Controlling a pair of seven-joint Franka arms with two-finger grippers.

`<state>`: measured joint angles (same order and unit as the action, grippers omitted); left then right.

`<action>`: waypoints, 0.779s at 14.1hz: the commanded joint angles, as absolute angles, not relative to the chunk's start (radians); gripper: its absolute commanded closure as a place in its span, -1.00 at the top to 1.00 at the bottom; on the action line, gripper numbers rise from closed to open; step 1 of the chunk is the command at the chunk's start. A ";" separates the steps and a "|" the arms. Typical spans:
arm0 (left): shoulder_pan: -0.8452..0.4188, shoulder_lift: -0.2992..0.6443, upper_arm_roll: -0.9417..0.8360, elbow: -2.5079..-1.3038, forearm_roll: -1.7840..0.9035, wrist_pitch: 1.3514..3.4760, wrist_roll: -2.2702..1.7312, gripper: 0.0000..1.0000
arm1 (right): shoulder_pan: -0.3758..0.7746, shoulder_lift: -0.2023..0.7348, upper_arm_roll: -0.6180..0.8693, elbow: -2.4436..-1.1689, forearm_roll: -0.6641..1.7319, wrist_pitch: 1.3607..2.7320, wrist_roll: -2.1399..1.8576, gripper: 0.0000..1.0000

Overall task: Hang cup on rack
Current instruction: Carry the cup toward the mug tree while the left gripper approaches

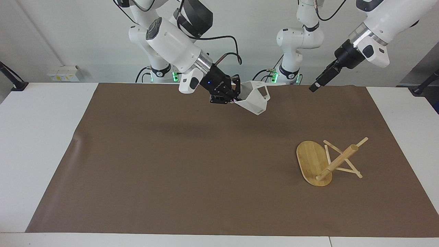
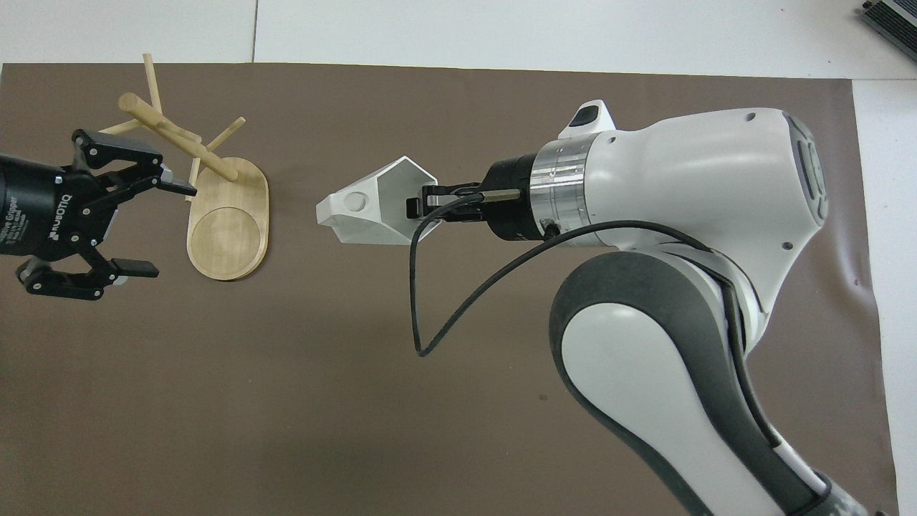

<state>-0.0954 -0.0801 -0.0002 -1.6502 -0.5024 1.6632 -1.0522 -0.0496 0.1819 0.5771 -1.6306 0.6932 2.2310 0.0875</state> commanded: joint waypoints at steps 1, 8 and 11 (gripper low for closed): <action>-0.103 -0.104 -0.006 -1.698 -0.567 1.756 -1.292 1.00 | -0.064 0.186 0.640 -1.629 0.755 2.304 0.075 -1.00; -0.103 -0.101 -0.021 -1.697 -0.652 1.759 -1.600 1.00 | -0.052 0.189 0.726 -1.643 0.868 2.480 0.158 -1.00; -0.103 -0.101 -0.032 -1.697 -0.669 1.773 -1.615 1.00 | -0.051 0.190 0.726 -1.643 0.894 2.483 0.158 -1.00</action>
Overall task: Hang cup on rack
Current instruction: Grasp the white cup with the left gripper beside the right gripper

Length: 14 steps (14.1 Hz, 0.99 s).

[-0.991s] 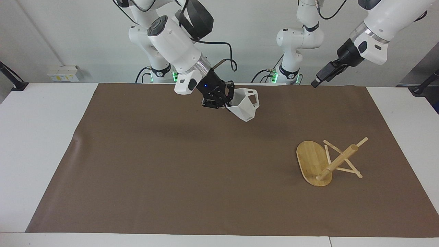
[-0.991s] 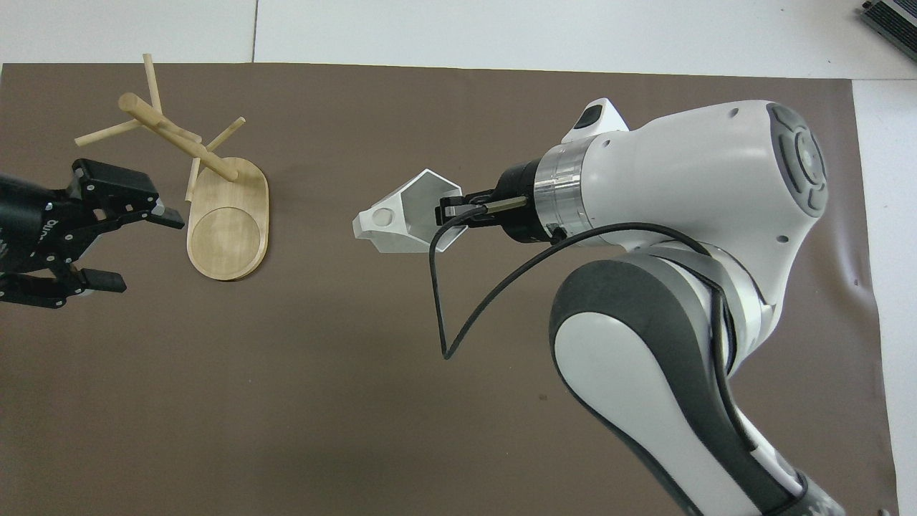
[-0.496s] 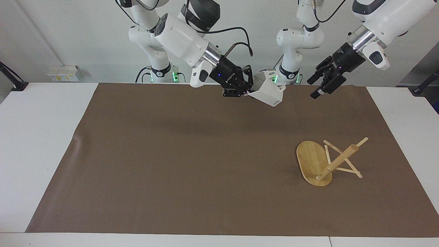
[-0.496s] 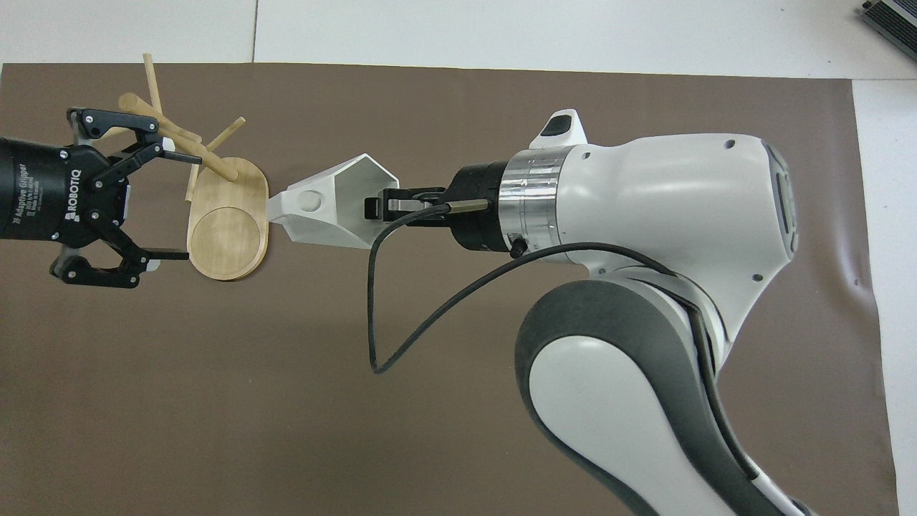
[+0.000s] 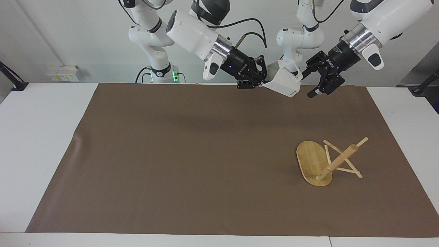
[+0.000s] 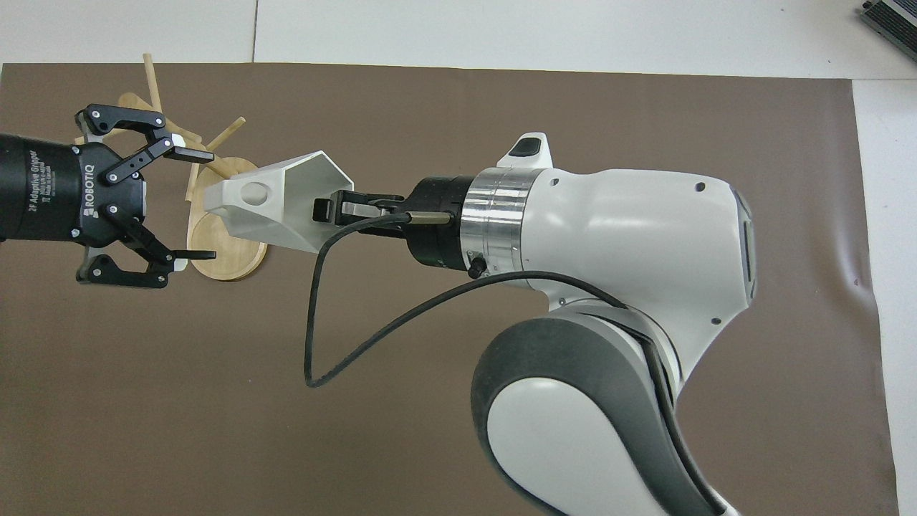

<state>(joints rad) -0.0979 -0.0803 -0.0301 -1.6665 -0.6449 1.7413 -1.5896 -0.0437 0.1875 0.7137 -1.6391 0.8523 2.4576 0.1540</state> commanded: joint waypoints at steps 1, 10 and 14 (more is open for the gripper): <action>-0.103 -0.100 -0.032 -1.697 -0.673 1.781 -1.618 1.00 | -0.051 0.189 0.726 -1.643 0.900 2.487 0.158 -1.00; -0.140 -0.106 -0.054 -1.707 -0.672 1.790 -1.749 1.00 | -0.049 0.190 0.742 -1.641 0.945 2.488 0.158 -1.00; -0.146 -0.107 -0.054 -1.721 -0.672 1.805 -1.759 1.00 | -0.051 0.189 0.742 -1.643 0.945 2.488 0.156 -1.00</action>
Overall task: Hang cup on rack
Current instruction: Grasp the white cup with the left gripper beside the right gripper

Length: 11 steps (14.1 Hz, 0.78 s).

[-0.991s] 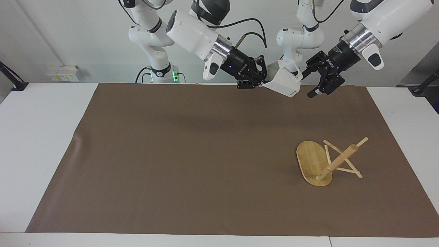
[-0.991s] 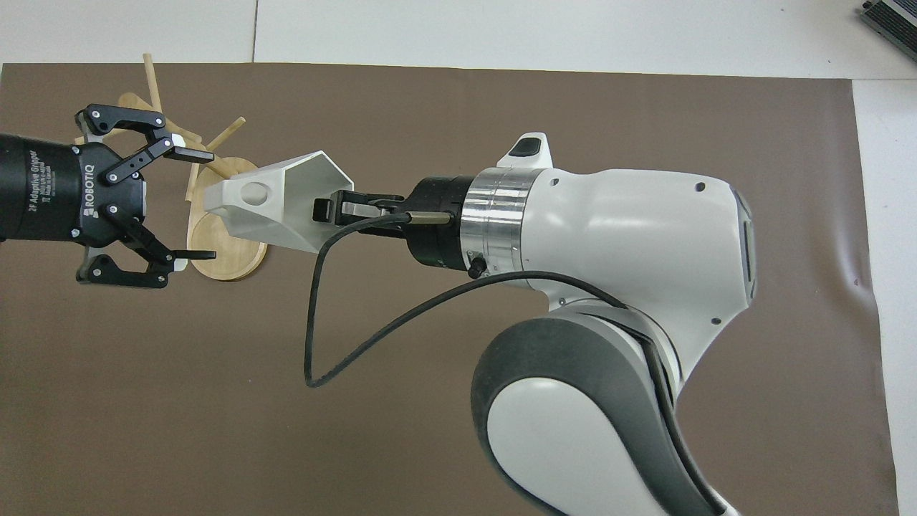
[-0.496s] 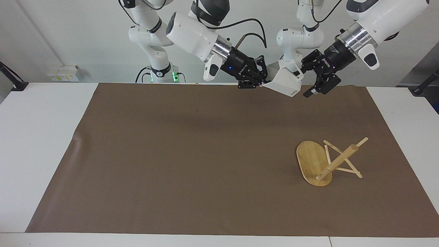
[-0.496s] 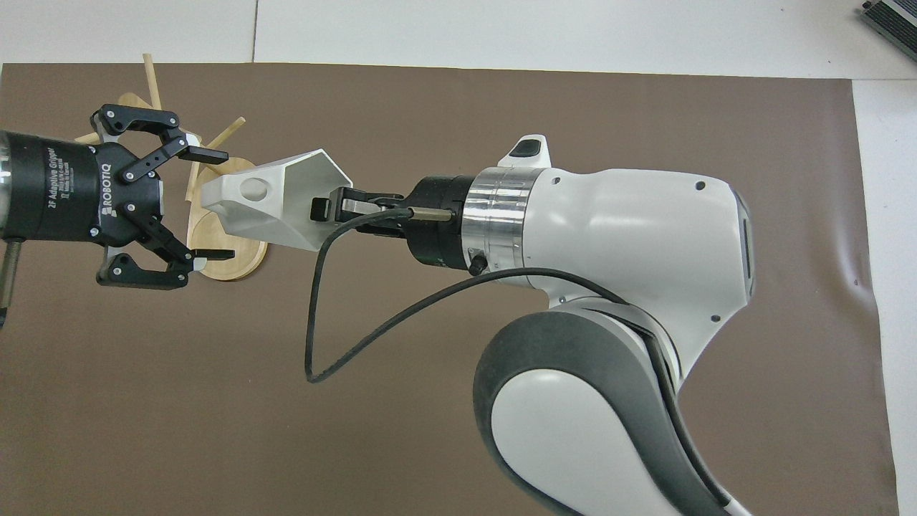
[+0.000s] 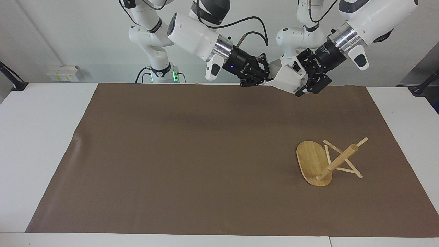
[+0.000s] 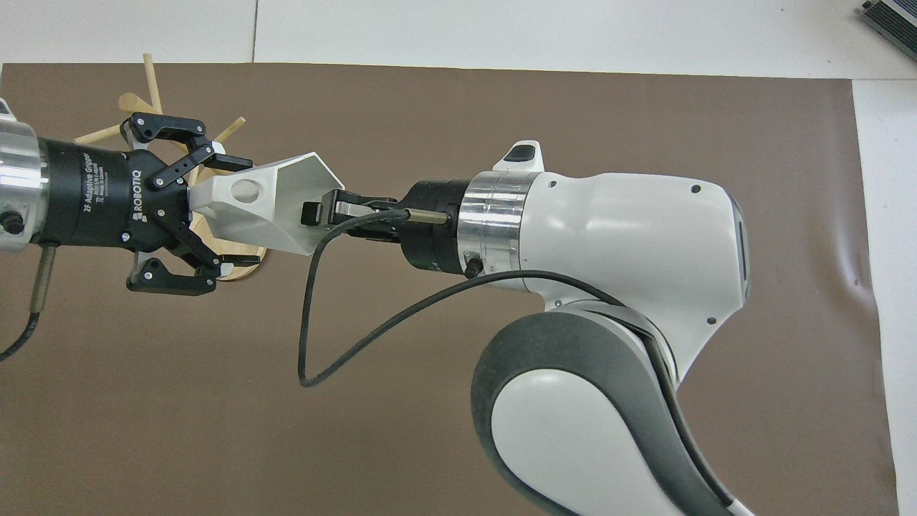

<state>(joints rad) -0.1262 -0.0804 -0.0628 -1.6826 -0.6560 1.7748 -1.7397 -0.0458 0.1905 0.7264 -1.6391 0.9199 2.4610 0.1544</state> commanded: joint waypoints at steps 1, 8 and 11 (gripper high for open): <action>-0.144 -0.107 -0.054 -1.721 -0.672 1.805 -1.761 0.90 | -0.051 0.189 0.742 -1.643 0.945 2.488 0.156 -1.00; -0.141 -0.106 -0.054 -1.709 -0.669 1.809 -1.775 -1.00 | -0.051 0.189 0.742 -1.643 0.943 2.488 0.156 -1.00; -0.130 -0.103 -0.054 -1.704 -0.666 1.810 -1.818 -1.00 | -0.051 0.187 0.741 -1.644 0.930 2.488 0.156 -0.86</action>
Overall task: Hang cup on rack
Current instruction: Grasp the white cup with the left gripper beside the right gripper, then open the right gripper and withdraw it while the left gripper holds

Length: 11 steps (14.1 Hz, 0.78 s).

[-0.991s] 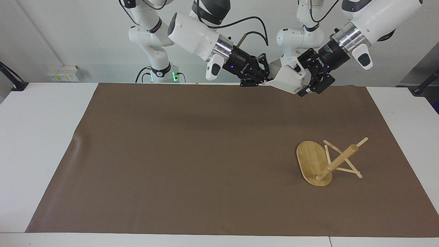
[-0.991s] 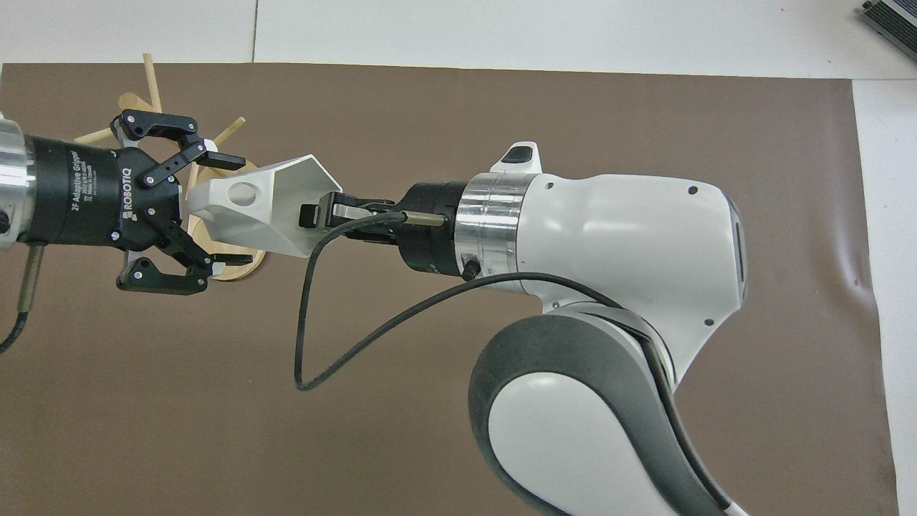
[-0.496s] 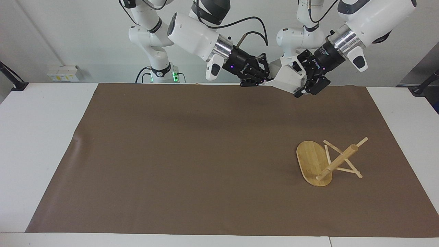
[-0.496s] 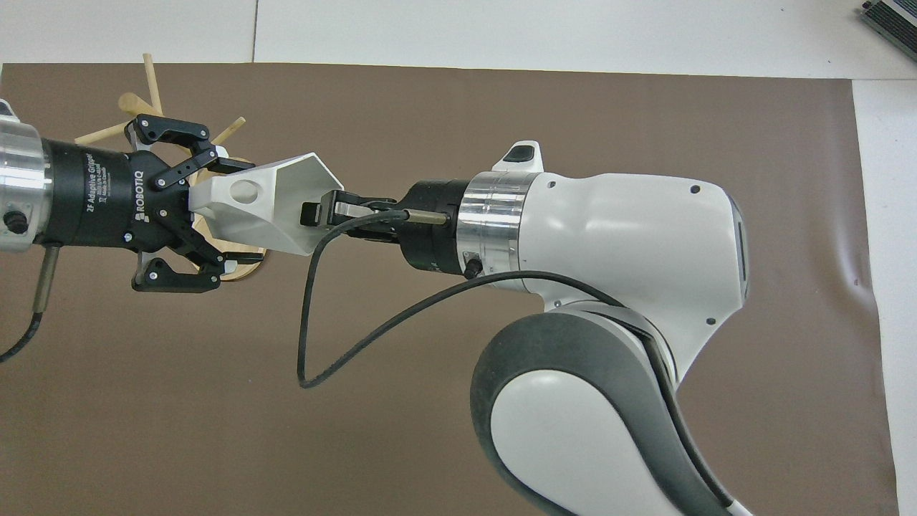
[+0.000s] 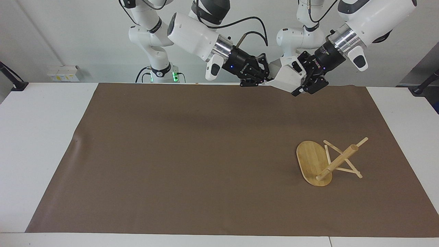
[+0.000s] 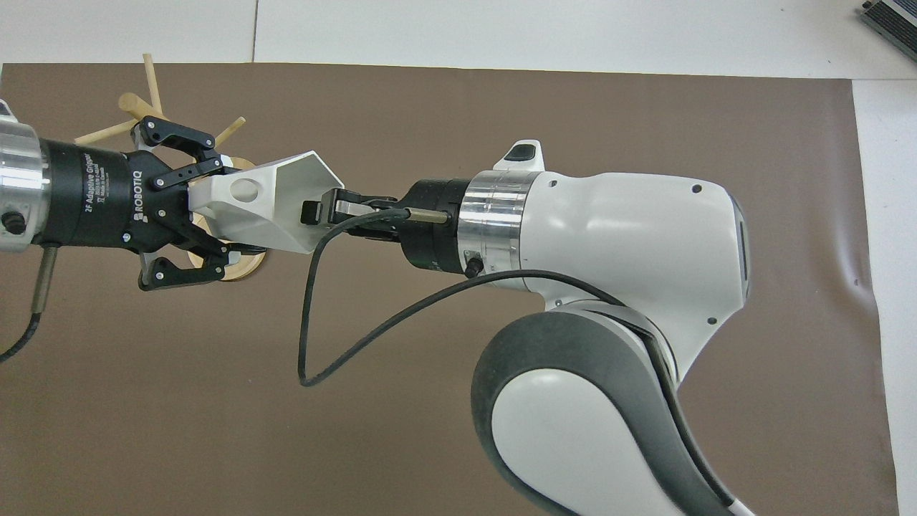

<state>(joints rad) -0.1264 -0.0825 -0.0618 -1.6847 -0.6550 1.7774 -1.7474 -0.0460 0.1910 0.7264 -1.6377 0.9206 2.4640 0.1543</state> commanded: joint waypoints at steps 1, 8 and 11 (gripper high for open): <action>-0.129 -0.101 -0.052 -1.701 -0.666 1.812 -1.827 -1.00 | -0.051 0.189 0.741 -1.646 0.930 2.488 0.152 -0.68; -0.129 -0.103 -0.051 -1.707 -0.661 1.828 -1.868 -1.00 | -0.052 0.189 0.736 -1.649 0.887 2.488 0.095 1.00; -0.129 -0.104 -0.049 -1.720 -0.652 1.856 -1.937 -1.00 | -0.052 0.189 0.732 -1.649 0.882 2.488 0.087 1.00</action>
<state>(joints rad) -0.1252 -0.0826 -0.0536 -1.6856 -0.6545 1.8109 -1.8777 -0.0457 0.1912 0.7246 -1.6394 0.9030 2.4785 0.1052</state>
